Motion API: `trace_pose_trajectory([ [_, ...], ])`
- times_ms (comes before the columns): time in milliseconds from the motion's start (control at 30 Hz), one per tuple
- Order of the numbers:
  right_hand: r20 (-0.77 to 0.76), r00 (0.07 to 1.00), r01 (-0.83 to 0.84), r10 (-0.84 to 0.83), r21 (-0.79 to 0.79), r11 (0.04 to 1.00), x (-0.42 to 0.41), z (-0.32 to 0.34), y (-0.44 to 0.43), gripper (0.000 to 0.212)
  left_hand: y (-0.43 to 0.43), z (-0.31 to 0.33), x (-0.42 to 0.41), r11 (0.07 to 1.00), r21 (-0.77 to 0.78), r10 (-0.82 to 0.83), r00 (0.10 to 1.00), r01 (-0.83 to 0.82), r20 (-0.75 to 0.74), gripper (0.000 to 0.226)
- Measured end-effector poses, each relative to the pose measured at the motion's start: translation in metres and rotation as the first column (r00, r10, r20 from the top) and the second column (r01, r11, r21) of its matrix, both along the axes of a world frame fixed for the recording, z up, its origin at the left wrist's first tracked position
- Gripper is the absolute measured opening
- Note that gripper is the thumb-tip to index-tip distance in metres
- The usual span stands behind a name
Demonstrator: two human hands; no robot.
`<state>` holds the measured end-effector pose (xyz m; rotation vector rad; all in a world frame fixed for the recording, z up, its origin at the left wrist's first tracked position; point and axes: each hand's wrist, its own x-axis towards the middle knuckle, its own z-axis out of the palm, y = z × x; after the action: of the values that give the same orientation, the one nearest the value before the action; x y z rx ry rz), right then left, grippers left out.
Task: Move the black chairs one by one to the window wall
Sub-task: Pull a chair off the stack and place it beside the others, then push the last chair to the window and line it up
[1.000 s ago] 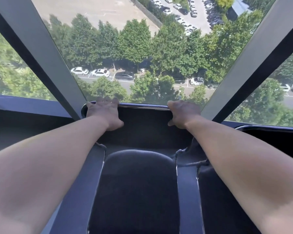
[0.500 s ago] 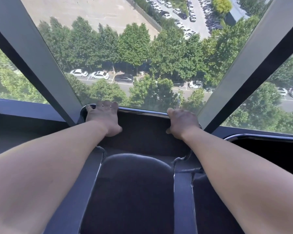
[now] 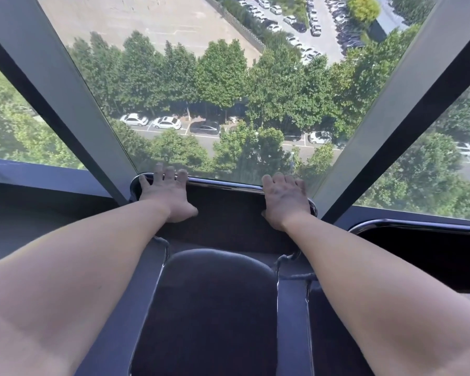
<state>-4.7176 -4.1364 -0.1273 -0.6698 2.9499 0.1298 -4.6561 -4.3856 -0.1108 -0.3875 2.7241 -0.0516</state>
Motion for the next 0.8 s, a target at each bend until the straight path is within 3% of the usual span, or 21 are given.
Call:
trace_pose_trajectory([
  [100,0.241,0.969,-0.036,0.056,-0.087,0.996,0.005,0.023,0.013,0.08,-0.003,0.02,0.016,0.993,0.088,-0.083,0.996,0.081,0.019,0.107],
  [167,0.311,0.951,0.012,0.008,-0.062,0.998,0.017,0.04,0.022,0.091,0.001,0.037,0.03,0.984,0.065,-0.171,0.983,0.167,0.064,0.107],
  [533,0.239,0.965,0.129,-0.108,-0.074,0.989,0.162,0.175,0.035,0.079,0.044,0.177,0.109,0.923,0.019,-0.383,0.923,0.384,-0.027,0.088],
  [667,0.206,0.952,0.241,-0.226,-0.052,0.969,0.258,0.221,0.037,0.075,0.057,0.21,0.169,0.854,0.008,-0.52,0.853,0.52,-0.042,0.088],
  [800,0.218,0.905,0.393,-0.365,-0.1,0.914,0.363,0.252,0.038,0.071,0.075,0.236,0.235,0.726,-0.038,-0.688,0.723,0.687,-0.063,0.089],
])
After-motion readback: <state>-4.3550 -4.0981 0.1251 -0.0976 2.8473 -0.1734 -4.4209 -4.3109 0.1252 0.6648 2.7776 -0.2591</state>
